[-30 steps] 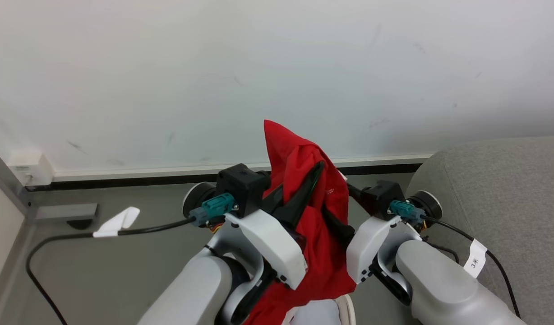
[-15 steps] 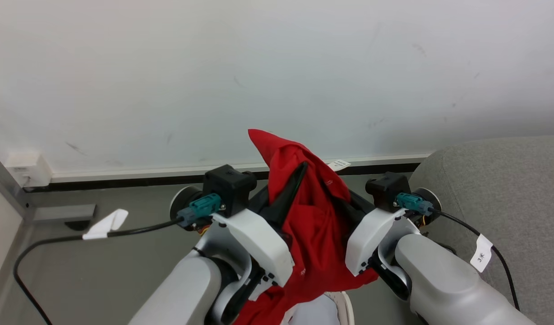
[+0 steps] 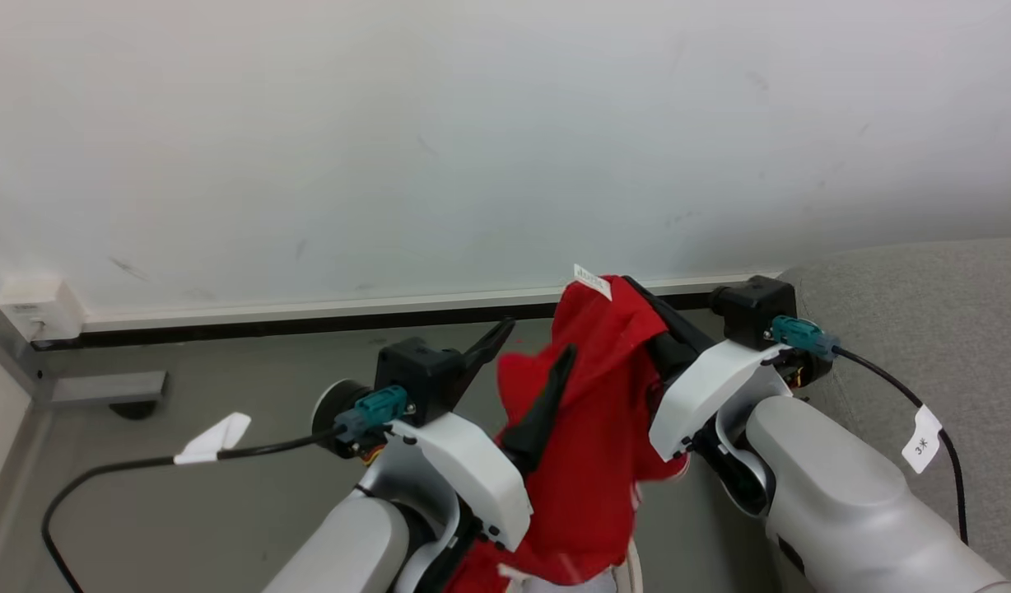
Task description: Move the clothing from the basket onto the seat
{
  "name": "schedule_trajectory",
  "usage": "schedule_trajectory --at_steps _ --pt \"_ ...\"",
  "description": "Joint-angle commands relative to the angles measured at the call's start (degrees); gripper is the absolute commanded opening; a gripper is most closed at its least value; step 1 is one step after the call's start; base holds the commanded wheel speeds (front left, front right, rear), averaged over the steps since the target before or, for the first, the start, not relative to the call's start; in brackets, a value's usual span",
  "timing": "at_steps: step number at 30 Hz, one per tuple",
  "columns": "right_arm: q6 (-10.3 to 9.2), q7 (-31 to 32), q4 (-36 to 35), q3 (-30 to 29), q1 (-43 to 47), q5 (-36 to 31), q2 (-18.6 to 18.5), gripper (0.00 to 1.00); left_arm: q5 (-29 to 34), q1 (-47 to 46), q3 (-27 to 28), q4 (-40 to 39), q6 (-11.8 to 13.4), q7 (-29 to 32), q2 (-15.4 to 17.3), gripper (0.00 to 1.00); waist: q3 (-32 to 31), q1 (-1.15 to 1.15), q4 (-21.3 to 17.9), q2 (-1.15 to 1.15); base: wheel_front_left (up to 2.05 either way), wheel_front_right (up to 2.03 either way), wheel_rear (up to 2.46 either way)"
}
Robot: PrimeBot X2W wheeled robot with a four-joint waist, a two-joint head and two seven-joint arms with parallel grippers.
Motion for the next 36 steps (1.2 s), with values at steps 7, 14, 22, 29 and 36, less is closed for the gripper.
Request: schedule_trajectory --at_steps 7,14,22,29,36 --pt "-0.12 -0.3 -2.07 -3.54 0.08 -1.82 -1.89 0.0 -0.15 1.12 -0.44 0.9 0.26 -0.84 0.26 1.0 0.0 0.0 -0.78 0.0 0.0 0.0 0.0" --pt "-0.12 -0.27 -3.73 -6.14 0.3 -3.41 -3.2 0.0 -0.08 1.29 -0.83 1.47 0.43 -1.34 0.3 1.0 0.26 0.0 -2.65 0.0 0.0 0.0 0.0" --pt "-0.12 -0.27 -6.4 -8.06 0.8 -5.07 -5.36 0.0 -0.29 1.66 -1.28 2.07 0.48 -2.42 0.29 1.0 0.53 0.0 -5.85 0.0 0.0 0.0 0.0" --pt "-0.12 -0.27 -9.39 -9.1 1.66 -6.1 -7.22 0.0 -0.55 1.92 -1.8 2.37 0.48 -3.29 -0.13 1.0 0.8 0.0 -9.56 0.0 0.0 0.0 0.0" --pt "-0.12 -0.27 -12.47 -10.41 1.53 -6.81 -9.37 0.0 -0.69 1.15 -2.32 2.8 0.51 -4.16 -0.84 1.0 1.69 0.0 -13.8 0.0 0.0 0.0 0.0"
